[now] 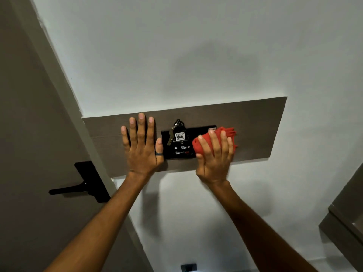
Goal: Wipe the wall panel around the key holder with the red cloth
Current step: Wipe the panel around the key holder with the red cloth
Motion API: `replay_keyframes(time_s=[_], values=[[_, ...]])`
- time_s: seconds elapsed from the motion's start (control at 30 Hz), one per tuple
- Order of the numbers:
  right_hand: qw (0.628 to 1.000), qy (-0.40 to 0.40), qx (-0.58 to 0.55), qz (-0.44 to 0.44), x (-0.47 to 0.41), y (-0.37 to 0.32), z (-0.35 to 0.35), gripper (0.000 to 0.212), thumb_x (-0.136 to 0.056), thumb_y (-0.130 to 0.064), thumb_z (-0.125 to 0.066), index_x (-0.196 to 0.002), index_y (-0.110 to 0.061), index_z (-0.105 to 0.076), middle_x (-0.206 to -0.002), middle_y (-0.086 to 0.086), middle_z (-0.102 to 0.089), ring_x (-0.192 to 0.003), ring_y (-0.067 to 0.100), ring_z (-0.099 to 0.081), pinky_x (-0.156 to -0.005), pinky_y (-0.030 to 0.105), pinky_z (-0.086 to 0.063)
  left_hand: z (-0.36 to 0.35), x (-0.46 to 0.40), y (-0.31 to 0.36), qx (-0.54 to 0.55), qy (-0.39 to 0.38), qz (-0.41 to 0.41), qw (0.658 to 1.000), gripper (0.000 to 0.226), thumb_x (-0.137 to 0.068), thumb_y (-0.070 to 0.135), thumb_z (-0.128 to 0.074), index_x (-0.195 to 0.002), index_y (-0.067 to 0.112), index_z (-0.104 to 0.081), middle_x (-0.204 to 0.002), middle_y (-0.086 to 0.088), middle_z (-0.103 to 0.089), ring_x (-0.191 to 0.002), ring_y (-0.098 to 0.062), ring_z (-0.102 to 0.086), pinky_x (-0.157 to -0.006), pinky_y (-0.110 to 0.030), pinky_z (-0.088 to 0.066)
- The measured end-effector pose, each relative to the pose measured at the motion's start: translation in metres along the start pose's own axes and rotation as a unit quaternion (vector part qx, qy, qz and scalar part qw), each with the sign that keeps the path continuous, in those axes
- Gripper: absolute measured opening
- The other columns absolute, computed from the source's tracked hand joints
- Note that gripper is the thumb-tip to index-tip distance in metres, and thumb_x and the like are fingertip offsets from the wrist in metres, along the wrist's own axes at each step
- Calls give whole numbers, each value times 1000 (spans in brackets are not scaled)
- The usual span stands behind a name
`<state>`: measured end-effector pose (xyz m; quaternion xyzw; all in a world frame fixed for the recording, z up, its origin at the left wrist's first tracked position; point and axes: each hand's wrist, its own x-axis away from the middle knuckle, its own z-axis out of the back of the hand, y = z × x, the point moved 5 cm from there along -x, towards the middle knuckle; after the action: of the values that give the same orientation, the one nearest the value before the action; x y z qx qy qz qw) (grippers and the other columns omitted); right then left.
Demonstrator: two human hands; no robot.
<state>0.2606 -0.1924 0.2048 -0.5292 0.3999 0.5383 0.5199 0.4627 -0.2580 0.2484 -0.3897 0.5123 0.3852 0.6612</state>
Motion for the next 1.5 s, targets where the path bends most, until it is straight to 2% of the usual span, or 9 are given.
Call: replay_keyframes(time_s=[0.13,0.23,0.37,0.5,0.63,0.8,1.07,1.23,1.5], values=[[995,36,-23,-87,-24,-21,-8,49,-108,-42,-29,-147,-27,-54,-156,8,-49,-154,35,-33,-127,54,-26,2,0,-1,0,6,5,1000,61,-106,35,-33,-160,10,-23,-162,-16,-30,-158,-25,-2,-128,-50,-6],[999,26,-5,19,-20,-16,-9,49,-108,-43,-27,-146,-27,-55,-152,8,-55,-150,36,-39,-125,53,-30,1,2,-1,0,11,4,1000,61,-105,35,-33,-160,9,-24,-161,-17,-32,-158,-25,-2,-129,-50,-5],[989,54,-24,-135,-22,-19,-11,49,-107,-42,-28,-147,-27,-53,-156,7,-49,-155,33,-31,-127,54,-25,-1,2,0,-11,10,0,1000,61,-105,35,-33,-160,11,-22,-161,-16,-32,-158,-26,-3,-129,-50,-5],[999,19,-26,-11,-6,-14,-13,49,-108,-43,-27,-151,-29,-47,-159,5,-44,-158,29,-25,-128,53,-22,-4,4,-4,-9,4,4,1000,61,-106,36,-33,-161,12,-21,-163,-17,-29,-158,-26,-3,-129,-50,-5],[987,19,-36,-154,17,-20,-10,49,-108,-42,-27,-149,-22,-46,-157,12,-44,-152,40,-33,-122,62,-29,0,2,0,-9,9,0,1000,61,-106,36,-33,-161,11,-22,-163,-15,-29,-158,-26,-2,-129,-50,-6],[1000,12,-9,26,-22,-5,-4,49,-107,-40,-31,-152,-29,-46,-159,7,-45,-153,35,-34,-127,52,-26,-1,3,-2,-9,12,2,1000,61,-106,35,-33,-160,10,-23,-161,-18,-33,-158,-26,-3,-129,-51,-6],[1000,11,-7,7,0,-12,1,43,-107,-41,-36,-140,-23,-55,-145,14,-58,-143,41,-41,-119,58,-35,-1,3,-2,-7,5,6,1000,62,-105,35,-35,-160,11,-22,-160,-18,-34,-158,-26,-3,-128,-51,-7],[999,27,1,33,-37,-9,-9,48,-105,-43,-38,-149,-32,-52,-157,3,-51,-153,32,-37,-125,51,-29,1,1,-1,1,6,5,1000,61,-106,35,-34,-160,11,-22,-161,-17,-30,-158,-26,-3,-128,-52,-9],[997,29,-14,66,-2,5,-4,41,-107,-41,-39,-142,-25,-54,-150,6,-51,-146,37,-40,-127,51,-27,2,2,2,-11,-9,-6,1000,62,-106,36,-32,-160,12,-18,-170,-3,-2,-158,-25,1,-128,-50,-6]])
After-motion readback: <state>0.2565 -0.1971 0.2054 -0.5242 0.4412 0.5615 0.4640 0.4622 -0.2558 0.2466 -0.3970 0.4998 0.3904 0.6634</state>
